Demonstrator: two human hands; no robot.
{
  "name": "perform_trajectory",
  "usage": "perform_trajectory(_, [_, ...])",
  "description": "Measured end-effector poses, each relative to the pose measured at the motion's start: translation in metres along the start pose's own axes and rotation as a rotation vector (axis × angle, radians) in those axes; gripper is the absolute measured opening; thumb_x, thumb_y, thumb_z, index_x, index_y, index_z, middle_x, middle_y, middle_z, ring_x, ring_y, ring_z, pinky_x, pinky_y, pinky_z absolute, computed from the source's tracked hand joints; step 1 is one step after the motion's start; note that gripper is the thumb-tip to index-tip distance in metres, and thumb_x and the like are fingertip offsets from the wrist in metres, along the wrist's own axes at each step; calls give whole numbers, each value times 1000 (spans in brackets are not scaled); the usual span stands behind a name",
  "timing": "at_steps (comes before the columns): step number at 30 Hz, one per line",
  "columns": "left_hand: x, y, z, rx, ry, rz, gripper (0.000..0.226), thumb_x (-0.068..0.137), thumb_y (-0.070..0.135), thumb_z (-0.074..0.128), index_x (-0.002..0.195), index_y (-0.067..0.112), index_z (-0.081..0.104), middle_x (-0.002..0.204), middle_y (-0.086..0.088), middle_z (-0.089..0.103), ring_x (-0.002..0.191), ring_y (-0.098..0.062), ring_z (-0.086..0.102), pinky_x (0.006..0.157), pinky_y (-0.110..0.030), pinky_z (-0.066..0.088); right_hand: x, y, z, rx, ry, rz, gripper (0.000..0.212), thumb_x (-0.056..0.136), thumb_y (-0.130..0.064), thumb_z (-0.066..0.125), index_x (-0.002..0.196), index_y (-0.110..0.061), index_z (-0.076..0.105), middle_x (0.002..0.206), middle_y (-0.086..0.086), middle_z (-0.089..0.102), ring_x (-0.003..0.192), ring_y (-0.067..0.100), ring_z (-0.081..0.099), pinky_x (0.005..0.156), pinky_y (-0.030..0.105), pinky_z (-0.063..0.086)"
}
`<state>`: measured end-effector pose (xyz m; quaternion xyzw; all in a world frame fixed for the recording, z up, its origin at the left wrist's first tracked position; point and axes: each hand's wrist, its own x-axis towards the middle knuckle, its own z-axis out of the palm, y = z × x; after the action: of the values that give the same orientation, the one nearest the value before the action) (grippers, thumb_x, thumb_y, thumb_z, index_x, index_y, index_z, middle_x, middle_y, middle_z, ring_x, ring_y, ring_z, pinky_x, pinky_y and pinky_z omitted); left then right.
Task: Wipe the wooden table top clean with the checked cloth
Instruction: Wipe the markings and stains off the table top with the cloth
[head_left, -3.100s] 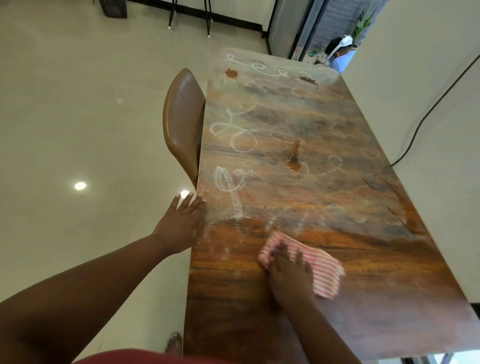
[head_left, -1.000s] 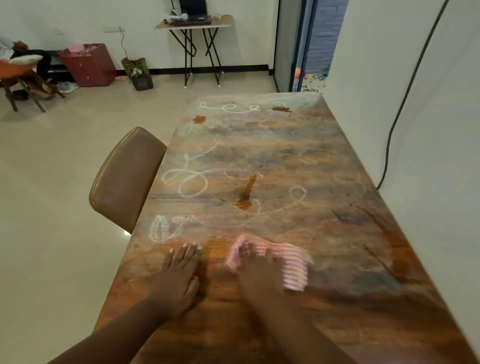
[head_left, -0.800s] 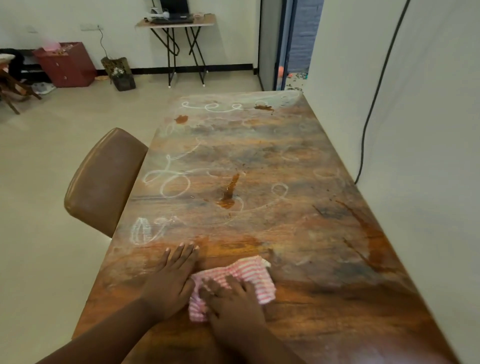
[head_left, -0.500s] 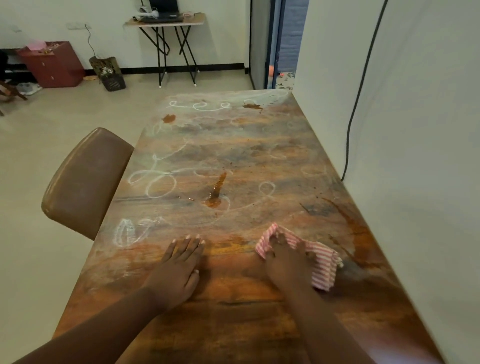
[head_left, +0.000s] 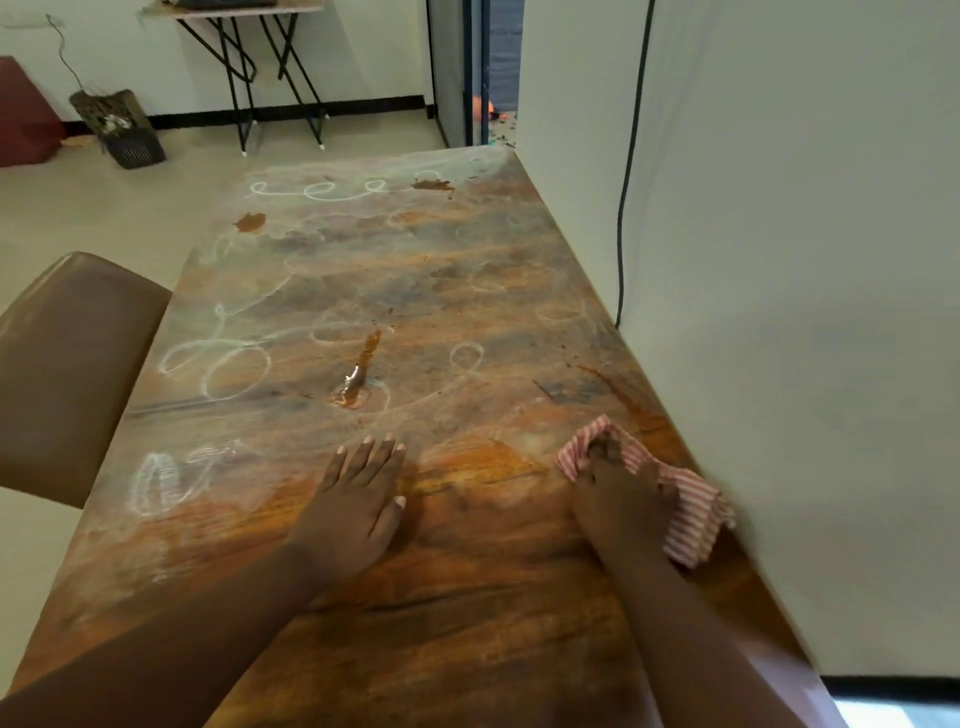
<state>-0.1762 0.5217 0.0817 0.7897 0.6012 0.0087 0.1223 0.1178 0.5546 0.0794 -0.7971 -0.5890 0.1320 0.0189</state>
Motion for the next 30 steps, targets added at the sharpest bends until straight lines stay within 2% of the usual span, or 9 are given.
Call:
perform_trajectory(4, [4, 8, 5, -32, -7, 26, 80, 80, 71, -14, 146, 26, -10, 154, 4, -13, 142, -14, -21, 113, -29, -20, -21, -18, 8, 15, -145, -397, 47, 96, -36, 32, 143, -39, 29, 150, -11, 33, 136, 26, 23, 107, 52, 16])
perform_trajectory(6, [6, 8, 5, -19, -13, 53, 83, 78, 70, -20, 147, 26, -9, 155, 5, -11, 143, -14, -19, 114, -31, -18, -31, 10, 8, 23, -163, -454, 47, 96, -36, 31, 142, -44, 30, 151, -17, 28, 136, 21, 23, 109, 48, 15])
perform_trajectory(9, [14, 6, 5, -7, -1, 60, 82, 79, 68, -19, 148, 25, -6, 156, 4, -8, 144, -15, -18, 114, -31, -18, -19, 53, 2, 25, 41, -143, 45, 92, -38, 28, 133, -35, 47, 138, 2, 50, 124, 27, 41, 105, 46, 29])
perform_trajectory(12, [20, 10, 5, 21, 4, 77, 82, 82, 67, -17, 149, 22, -4, 156, 2, -8, 143, -16, -18, 112, -31, -21, 14, 37, -4, -70, 55, 97, 54, 91, -37, 33, 143, -22, 31, 147, 7, 37, 126, 36, 35, 103, 51, 27])
perform_trajectory(18, [30, 23, 6, -17, 47, 97, 74, 87, 63, -7, 149, 22, -3, 155, 4, -9, 144, -17, -15, 112, -28, -21, 18, 12, -4, -12, -13, 20, 53, 95, -34, 27, 147, -26, 22, 153, 0, 26, 132, 35, 27, 104, 52, 24])
perform_trajectory(21, [34, 17, 7, -50, 72, 82, 77, 87, 64, -10, 150, 21, 0, 156, 2, -5, 145, -18, -11, 113, -29, -18, -3, 38, -4, -96, 38, 163, 58, 87, -28, 29, 143, -17, 32, 146, 7, 36, 124, 37, 38, 98, 52, 38])
perform_trajectory(24, [34, 7, 8, -61, 75, 63, 75, 89, 63, -6, 150, 20, -3, 157, 2, -5, 145, -15, -13, 114, -31, -16, 17, 26, -11, -111, 3, 276, 66, 85, -34, 38, 146, -13, 24, 151, 9, 28, 124, 38, 37, 99, 49, 35])
perform_trajectory(26, [32, 3, 8, -48, 83, 36, 71, 93, 60, 2, 151, 20, -2, 157, 2, -3, 145, -14, -13, 114, -30, -17, 39, 5, -12, -30, -31, 202, 68, 88, -35, 39, 149, -18, 15, 156, 5, 17, 131, 39, 26, 103, 53, 25])
perform_trajectory(30, [23, -3, 9, -61, 70, -5, 70, 91, 60, 1, 150, 23, -8, 156, 5, -10, 143, -11, -21, 112, -27, -21, 25, -28, 5, -31, -134, -246, 56, 95, -36, 32, 148, -33, 14, 156, -9, 17, 139, 32, 17, 109, 54, 15])
